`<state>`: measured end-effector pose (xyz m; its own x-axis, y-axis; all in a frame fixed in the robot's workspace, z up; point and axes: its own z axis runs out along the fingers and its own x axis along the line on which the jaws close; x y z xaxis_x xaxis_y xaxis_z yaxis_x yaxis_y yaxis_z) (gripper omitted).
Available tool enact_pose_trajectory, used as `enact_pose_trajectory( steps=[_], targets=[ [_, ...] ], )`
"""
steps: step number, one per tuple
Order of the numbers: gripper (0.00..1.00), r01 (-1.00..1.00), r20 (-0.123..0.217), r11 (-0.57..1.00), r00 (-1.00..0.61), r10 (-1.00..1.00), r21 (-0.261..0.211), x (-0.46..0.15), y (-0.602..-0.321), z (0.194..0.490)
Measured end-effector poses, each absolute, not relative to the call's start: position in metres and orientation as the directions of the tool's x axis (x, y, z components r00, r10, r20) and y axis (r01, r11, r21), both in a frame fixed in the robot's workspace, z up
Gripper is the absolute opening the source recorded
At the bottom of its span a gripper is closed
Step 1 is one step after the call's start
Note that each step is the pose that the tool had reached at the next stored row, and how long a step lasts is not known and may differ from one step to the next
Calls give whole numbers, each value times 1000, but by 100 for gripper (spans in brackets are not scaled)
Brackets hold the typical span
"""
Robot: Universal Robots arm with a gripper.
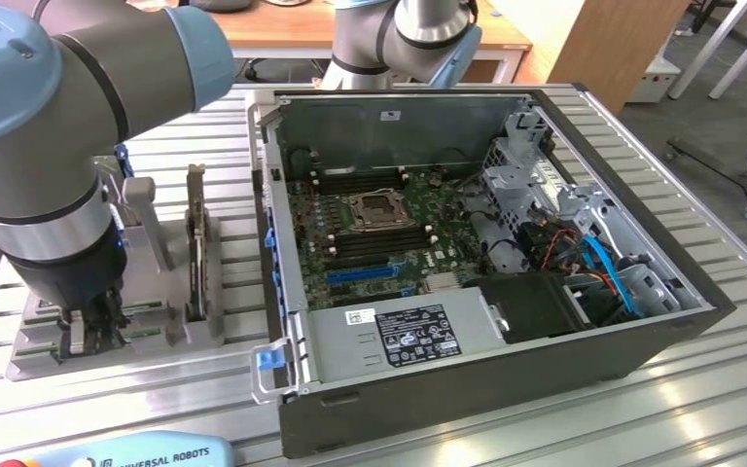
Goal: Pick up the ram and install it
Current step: 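Pick up the ram and move it above insertion slot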
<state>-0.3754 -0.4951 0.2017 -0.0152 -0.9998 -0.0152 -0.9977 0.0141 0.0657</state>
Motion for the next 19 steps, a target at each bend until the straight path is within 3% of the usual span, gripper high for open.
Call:
enact_pose_trajectory(
  steps=[19],
  targets=[
    [30,-998,-16,-22,21,-1000,66,-375,-495,200]
  ],
)
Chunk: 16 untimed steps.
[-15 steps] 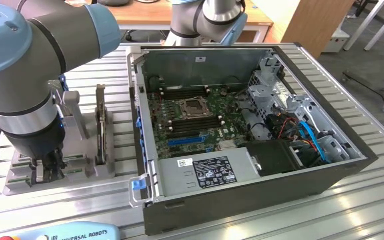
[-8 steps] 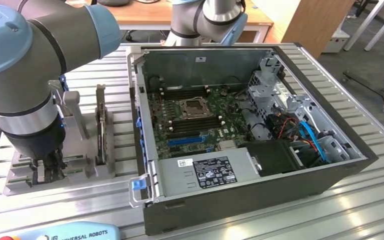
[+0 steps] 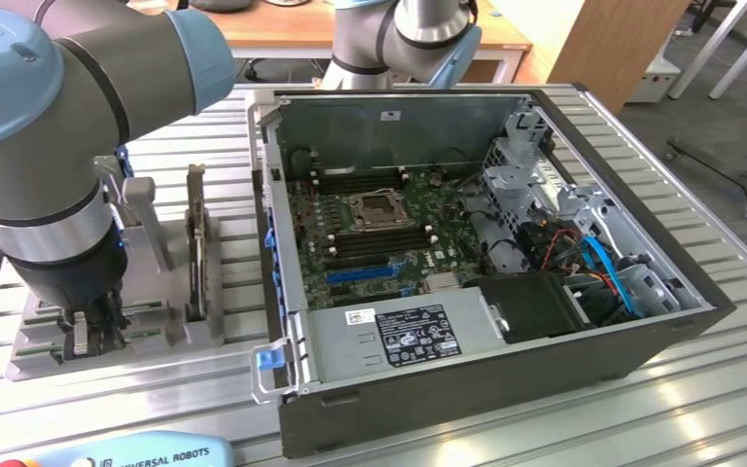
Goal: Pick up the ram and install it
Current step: 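Pick up the ram and move it above insertion slot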
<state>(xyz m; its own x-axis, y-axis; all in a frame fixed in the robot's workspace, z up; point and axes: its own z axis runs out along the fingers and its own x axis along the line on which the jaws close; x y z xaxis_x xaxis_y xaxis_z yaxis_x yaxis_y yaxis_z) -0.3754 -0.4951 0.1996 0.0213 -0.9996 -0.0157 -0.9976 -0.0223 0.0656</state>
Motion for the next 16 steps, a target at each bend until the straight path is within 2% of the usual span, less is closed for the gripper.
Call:
enact_pose_trajectory(
  steps=[16],
  targets=[
    [30,-998,-16,-22,21,-1000,66,-377,-495,199]
  ],
)
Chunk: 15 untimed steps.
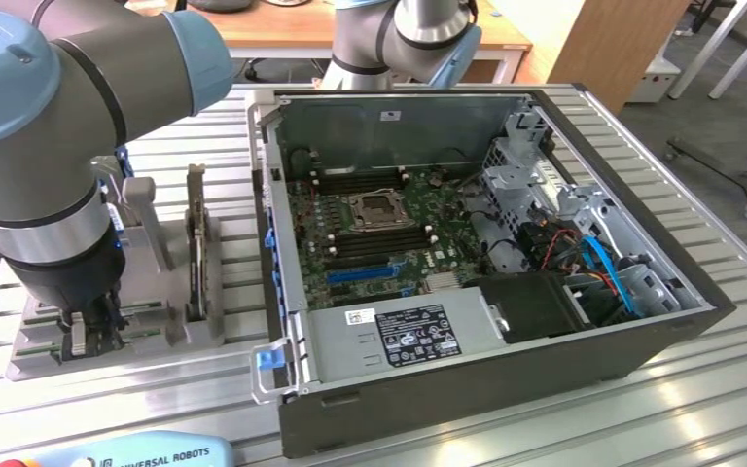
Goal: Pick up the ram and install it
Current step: 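Pick up the ram and move it above insertion slot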
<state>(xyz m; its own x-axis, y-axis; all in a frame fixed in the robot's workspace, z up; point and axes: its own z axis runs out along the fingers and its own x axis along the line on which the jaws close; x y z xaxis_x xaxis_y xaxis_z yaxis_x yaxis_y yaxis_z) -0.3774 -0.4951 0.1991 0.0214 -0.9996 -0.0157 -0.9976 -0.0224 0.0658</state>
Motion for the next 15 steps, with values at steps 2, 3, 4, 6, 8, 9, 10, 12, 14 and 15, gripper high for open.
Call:
enact_pose_trajectory(
  steps=[2,3,4,6,8,9,10,12,14,15],
  targets=[
    [30,-998,-16,-22,21,-1000,66,-377,-495,199],
    [30,-998,-16,-22,21,-1000,66,-377,-495,200],
    [30,-998,-16,-22,21,-1000,66,-377,-495,201],
    [30,-998,-16,-22,21,-1000,66,-377,-495,201],
    [30,-998,-16,-22,21,-1000,66,-377,-495,201],
    [30,-998,-16,-22,21,-1000,66,-377,-495,201],
    [30,-998,-16,-22,21,-1000,66,-377,-495,201],
    [30,-998,-16,-22,21,-1000,66,-377,-495,201],
    [30,-998,-16,-22,21,-1000,66,-377,-496,201],
    [30,-998,-16,-22,21,-1000,66,-377,-496,201]
  ],
)
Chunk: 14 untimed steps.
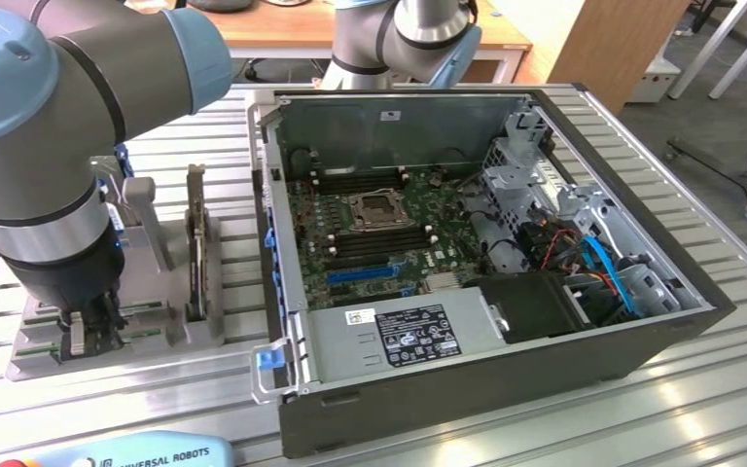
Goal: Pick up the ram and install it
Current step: 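Pick up the ram and move it above insertion slot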
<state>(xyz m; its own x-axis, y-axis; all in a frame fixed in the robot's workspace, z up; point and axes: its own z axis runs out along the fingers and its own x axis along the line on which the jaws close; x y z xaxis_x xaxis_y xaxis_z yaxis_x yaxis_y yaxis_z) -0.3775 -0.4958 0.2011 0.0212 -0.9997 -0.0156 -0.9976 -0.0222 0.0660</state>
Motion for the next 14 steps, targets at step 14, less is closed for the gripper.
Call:
enact_pose_trajectory(
  steps=[14],
  targets=[
    [30,-998,-16,-22,21,-1000,66,-377,-497,201]
  ],
)
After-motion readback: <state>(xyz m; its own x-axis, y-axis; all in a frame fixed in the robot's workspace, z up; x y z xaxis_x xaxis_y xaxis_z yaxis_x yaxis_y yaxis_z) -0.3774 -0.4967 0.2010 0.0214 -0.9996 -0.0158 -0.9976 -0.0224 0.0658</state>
